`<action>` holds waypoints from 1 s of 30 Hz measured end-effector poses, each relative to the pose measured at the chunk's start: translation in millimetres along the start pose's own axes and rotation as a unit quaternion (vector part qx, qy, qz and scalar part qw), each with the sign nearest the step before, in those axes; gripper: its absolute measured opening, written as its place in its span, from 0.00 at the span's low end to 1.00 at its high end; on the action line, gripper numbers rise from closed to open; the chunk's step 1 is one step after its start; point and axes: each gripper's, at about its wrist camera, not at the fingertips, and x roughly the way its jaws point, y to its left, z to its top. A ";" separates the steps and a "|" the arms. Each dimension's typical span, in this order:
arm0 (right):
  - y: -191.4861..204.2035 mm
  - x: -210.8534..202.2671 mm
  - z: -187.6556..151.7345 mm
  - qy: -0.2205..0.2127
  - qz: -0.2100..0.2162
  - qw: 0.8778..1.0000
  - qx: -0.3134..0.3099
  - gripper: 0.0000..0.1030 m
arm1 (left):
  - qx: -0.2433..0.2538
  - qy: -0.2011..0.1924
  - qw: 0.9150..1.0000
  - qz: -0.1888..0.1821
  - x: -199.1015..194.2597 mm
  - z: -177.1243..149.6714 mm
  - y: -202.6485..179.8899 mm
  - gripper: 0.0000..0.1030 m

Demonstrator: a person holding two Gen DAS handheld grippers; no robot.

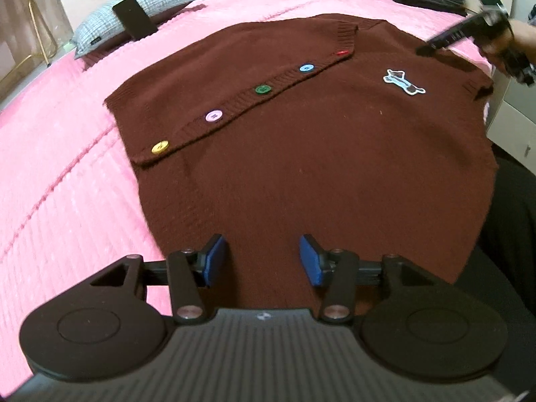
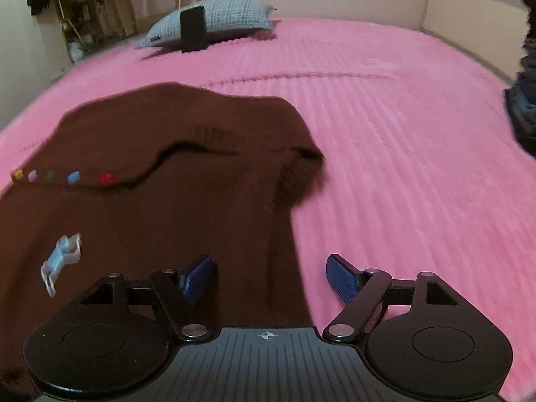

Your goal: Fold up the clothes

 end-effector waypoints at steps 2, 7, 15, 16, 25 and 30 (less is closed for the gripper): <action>-0.7 -14.4 2.9 -0.026 0.012 0.999 0.022 0.75 | 0.000 -0.005 1.000 0.007 -8.6 -3.6 -0.5 0.44; 22.6 -12.6 42.3 -0.066 0.061 0.996 0.027 0.75 | 0.032 -0.030 0.998 0.043 -22.1 -7.8 -1.9 0.43; 134.8 58.9 60.8 -0.041 0.001 0.928 -0.371 0.59 | 0.156 -0.049 0.979 0.122 -12.1 13.3 14.8 0.43; 141.1 66.2 59.3 -0.039 -0.003 0.915 -0.401 0.52 | 0.170 -0.049 0.976 0.127 -5.0 18.6 18.5 0.43; 158.7 51.3 49.6 -0.022 0.099 0.934 -0.344 0.52 | 0.191 -0.020 0.978 0.087 35.5 34.2 51.1 0.38; 158.8 43.6 13.4 0.012 0.099 0.947 -0.304 0.52 | 0.174 -0.009 0.982 0.073 9.6 1.3 43.1 0.36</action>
